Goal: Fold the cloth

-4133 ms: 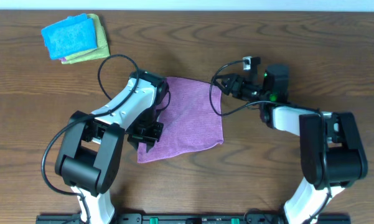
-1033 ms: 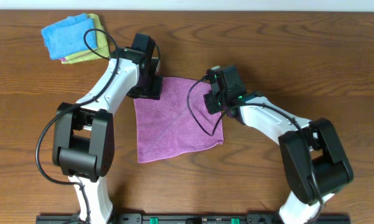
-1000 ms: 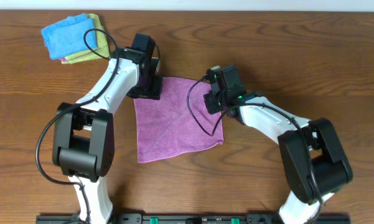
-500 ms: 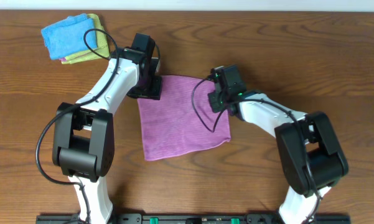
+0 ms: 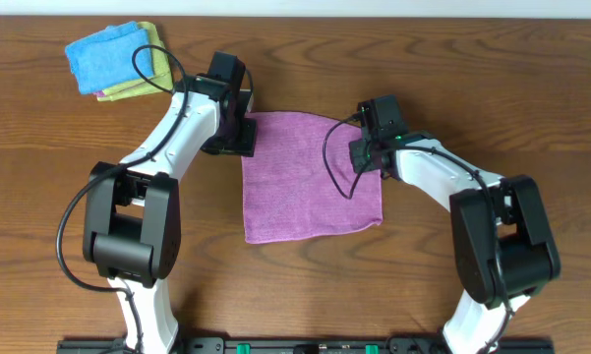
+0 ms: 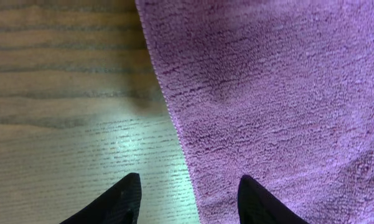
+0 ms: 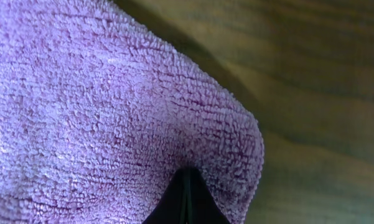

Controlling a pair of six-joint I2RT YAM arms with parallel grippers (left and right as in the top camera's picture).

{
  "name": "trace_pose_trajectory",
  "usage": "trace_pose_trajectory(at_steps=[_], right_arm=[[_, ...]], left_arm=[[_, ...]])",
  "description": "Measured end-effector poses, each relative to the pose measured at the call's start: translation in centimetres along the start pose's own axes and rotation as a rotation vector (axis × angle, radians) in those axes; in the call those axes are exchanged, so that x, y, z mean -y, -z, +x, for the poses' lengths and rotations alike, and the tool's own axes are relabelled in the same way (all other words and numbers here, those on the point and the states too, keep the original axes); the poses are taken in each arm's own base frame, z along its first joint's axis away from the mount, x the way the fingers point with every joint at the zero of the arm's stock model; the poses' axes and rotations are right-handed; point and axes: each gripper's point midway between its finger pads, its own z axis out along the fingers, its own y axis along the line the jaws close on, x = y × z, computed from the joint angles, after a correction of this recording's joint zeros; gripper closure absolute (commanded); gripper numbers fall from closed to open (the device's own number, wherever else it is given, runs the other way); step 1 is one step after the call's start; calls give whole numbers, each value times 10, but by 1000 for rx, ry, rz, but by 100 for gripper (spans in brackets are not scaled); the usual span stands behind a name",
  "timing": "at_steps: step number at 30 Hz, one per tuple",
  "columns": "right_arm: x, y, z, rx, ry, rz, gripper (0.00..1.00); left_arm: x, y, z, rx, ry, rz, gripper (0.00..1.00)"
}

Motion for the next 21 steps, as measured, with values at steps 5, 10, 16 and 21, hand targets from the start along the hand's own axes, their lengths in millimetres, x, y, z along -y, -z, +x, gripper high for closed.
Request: trace_pose_trajectory(at_steps=[5, 10, 16, 21], right_arm=[[2, 5, 13, -63, -21, 8, 99], [2, 7, 17, -78, -37, 11, 99], [1, 9, 15, -81, -41, 5, 99], [-2, 18, 13, -112, -40, -8, 98]], left_arm=[[0, 0, -1, 3, 0, 0, 48], [0, 0, -3, 14, -1, 2, 48], [1, 0, -6, 25, 6, 4, 48], [2, 0, -6, 26, 20, 7, 51]])
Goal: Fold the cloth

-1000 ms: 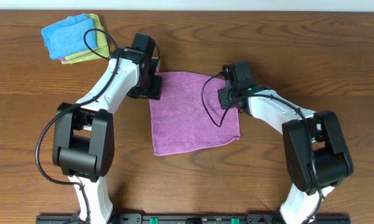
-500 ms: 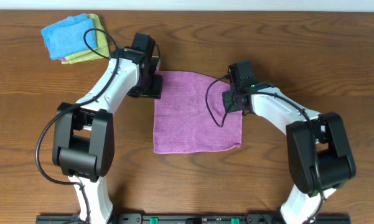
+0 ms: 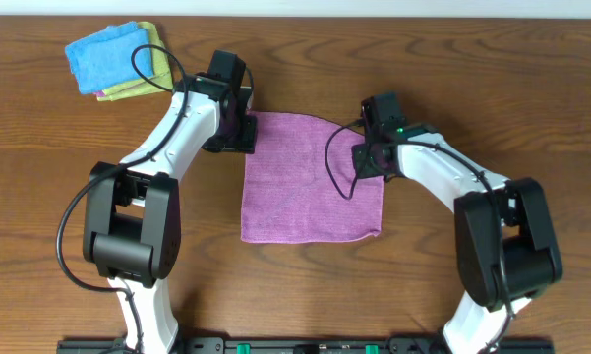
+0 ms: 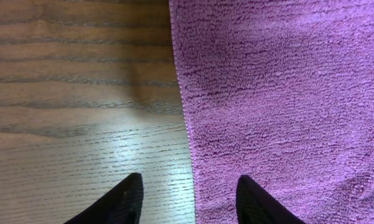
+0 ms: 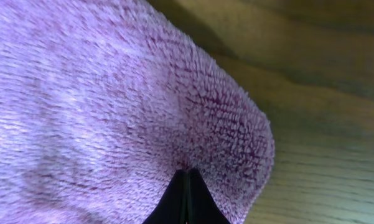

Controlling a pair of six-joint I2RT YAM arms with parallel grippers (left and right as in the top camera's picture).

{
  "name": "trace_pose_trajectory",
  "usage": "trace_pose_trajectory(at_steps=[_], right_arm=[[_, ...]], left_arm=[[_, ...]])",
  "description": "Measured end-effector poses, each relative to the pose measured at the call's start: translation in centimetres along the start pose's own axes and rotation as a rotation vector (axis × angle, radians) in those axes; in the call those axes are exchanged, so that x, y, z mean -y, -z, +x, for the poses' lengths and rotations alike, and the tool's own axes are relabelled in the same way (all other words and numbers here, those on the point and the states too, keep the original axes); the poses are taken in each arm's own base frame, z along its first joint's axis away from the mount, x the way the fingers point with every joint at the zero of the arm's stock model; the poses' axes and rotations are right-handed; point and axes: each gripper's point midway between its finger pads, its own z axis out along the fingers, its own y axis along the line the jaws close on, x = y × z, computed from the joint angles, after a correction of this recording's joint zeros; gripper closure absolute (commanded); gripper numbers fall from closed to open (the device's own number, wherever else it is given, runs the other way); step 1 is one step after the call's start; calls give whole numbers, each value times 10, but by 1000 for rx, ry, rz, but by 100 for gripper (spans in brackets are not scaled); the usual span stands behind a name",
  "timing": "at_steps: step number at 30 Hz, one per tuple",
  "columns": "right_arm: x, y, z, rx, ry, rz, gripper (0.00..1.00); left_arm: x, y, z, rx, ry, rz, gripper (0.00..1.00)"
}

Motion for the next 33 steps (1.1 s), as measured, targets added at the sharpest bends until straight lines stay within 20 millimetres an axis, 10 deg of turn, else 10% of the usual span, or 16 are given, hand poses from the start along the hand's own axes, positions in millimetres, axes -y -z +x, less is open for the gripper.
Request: trace_pose_trajectory(at_steps=[6, 14, 23, 33], right_arm=[[-4, 49, -24, 74, -11, -25, 54], [6, 110, -33, 165, -19, -34, 55], [95, 109, -19, 111, -230, -75, 49], [70, 85, -11, 106, -190, -262, 43]], left_arm=[[4, 0, 1, -2, -6, 10, 51], [37, 0, 7, -27, -32, 130, 68], [116, -7, 19, 10, -221, 159, 94], [143, -54, 16, 21, -223, 175, 94]])
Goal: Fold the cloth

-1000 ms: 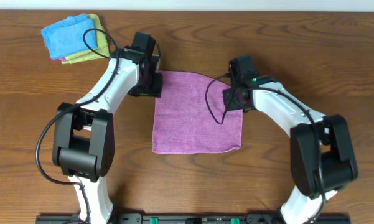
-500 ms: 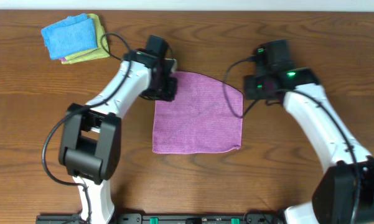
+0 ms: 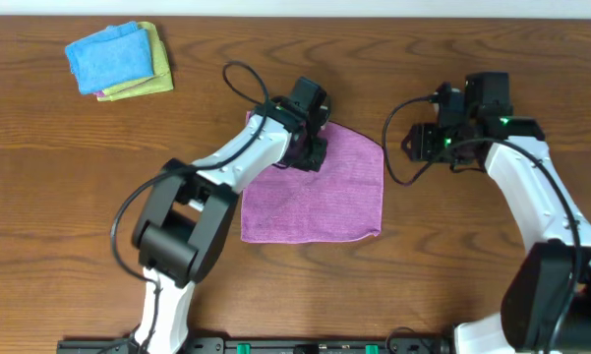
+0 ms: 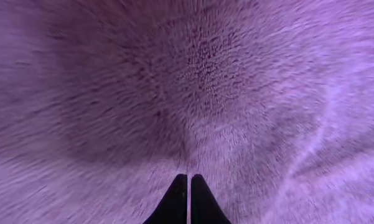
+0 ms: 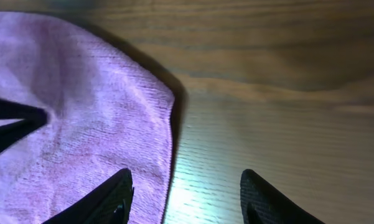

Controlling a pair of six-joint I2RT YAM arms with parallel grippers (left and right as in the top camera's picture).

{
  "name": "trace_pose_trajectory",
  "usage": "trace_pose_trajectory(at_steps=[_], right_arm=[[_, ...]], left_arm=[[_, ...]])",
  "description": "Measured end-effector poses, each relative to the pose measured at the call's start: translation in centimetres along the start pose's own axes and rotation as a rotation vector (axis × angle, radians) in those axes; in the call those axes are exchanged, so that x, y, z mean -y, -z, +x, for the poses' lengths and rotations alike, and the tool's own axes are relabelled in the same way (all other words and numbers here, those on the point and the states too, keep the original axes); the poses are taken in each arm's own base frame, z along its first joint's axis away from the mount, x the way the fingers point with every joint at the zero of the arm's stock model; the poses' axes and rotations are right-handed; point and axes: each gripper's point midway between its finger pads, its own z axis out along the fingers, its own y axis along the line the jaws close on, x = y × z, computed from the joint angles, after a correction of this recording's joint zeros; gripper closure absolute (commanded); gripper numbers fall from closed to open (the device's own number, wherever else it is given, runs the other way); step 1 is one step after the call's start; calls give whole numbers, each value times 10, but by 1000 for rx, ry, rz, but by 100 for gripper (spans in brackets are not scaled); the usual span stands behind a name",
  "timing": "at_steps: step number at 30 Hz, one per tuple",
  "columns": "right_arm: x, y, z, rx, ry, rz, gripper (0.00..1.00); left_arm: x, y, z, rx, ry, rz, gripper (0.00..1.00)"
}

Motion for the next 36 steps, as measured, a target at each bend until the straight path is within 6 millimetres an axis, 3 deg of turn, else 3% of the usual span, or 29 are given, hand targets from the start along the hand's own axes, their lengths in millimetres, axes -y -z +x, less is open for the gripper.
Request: trace_pose_trajectory(at_steps=[3, 16, 28, 36], right_arm=[[-1, -13, 9, -37, -13, -42, 42], [-1, -73, 31, -162, -81, -204, 42], [-25, -92, 8, -94, -173, -423, 33], [-42, -88, 22, -189, -293, -541, 30]], left_arm=[[2, -10, 4, -21, 20, 26, 94], [7, -10, 6, -29, 39, 53, 94], [4, -9, 15, -67, 49, 38, 94], [3, -10, 16, -69, 50, 35, 94]])
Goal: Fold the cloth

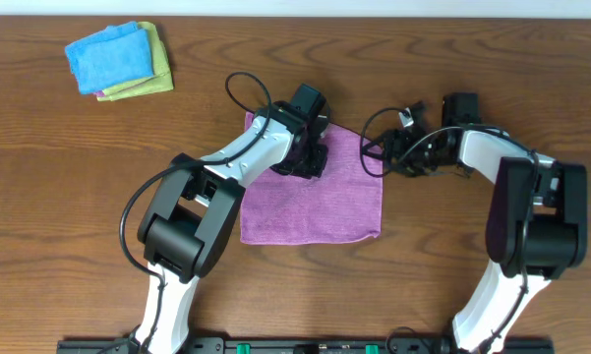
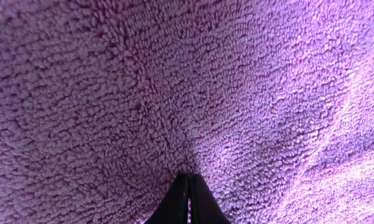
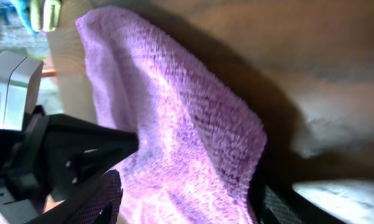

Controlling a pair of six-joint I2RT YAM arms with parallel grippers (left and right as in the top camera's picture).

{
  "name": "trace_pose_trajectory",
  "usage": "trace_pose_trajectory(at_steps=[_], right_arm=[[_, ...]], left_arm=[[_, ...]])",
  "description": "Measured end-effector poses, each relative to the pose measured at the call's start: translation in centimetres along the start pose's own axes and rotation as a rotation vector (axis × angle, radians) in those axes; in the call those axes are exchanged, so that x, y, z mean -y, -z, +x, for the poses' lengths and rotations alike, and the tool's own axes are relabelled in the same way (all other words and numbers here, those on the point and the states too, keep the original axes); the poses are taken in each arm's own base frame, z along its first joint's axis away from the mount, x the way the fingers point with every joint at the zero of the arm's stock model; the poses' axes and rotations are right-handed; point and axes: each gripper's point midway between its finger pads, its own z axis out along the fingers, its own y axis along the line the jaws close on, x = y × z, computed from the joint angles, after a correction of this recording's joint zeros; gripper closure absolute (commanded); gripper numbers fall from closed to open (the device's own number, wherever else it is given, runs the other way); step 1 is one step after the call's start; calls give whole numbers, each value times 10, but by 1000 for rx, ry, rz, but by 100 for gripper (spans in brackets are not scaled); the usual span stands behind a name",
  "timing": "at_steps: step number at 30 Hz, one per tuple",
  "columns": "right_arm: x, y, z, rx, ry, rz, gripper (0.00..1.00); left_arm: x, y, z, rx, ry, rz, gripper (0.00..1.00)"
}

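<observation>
A purple cloth (image 1: 310,202) lies flat on the wooden table (image 1: 79,197), roughly square. My left gripper (image 1: 310,159) presses down on its upper middle. The left wrist view shows that gripper (image 2: 185,186) shut, with the cloth's nap (image 2: 174,81) puckered around its tips. My right gripper (image 1: 385,157) is at the cloth's upper right corner. In the right wrist view it (image 3: 187,196) stands open, and the raised corner of the cloth (image 3: 174,124) lies between its spread fingers.
A stack of folded blue and yellow-green cloths (image 1: 118,59) lies at the far left of the table. Black cables loop beside both wrists. The left arm's wrist (image 3: 81,149) shows dark behind the cloth in the right wrist view.
My right gripper, which was open over bare wood to the right of the cloth, now straddles the cloth's upper right corner. The left gripper stays shut on the cloth's upper middle.
At first my left gripper was open at the cloth's upper left edge and the right was shut on its right edge. The cloth then lay squarer. Later the left was shut at the upper middle, the right open off the cloth; now it is at the corner.
</observation>
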Motion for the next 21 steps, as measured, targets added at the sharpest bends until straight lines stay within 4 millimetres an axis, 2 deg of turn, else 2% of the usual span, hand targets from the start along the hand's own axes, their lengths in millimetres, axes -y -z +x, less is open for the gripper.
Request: trace_pose_trajectory(at_steps=[4, 11, 17, 21], right_arm=[[-3, -2, -1, -1, -31, -27, 29], [-19, -13, -20, 58, 7, -63, 25], [-37, -30, -14, 31, 10, -88, 24], [-45, -34, -18, 45, 43, -101, 24]], left_arm=[[0, 0, 0, 0, 0, 0, 94], [0, 0, 0, 0, 0, 0, 94], [0, 0, 0, 0, 0, 0, 94], [0, 0, 0, -2, 0, -1, 94]])
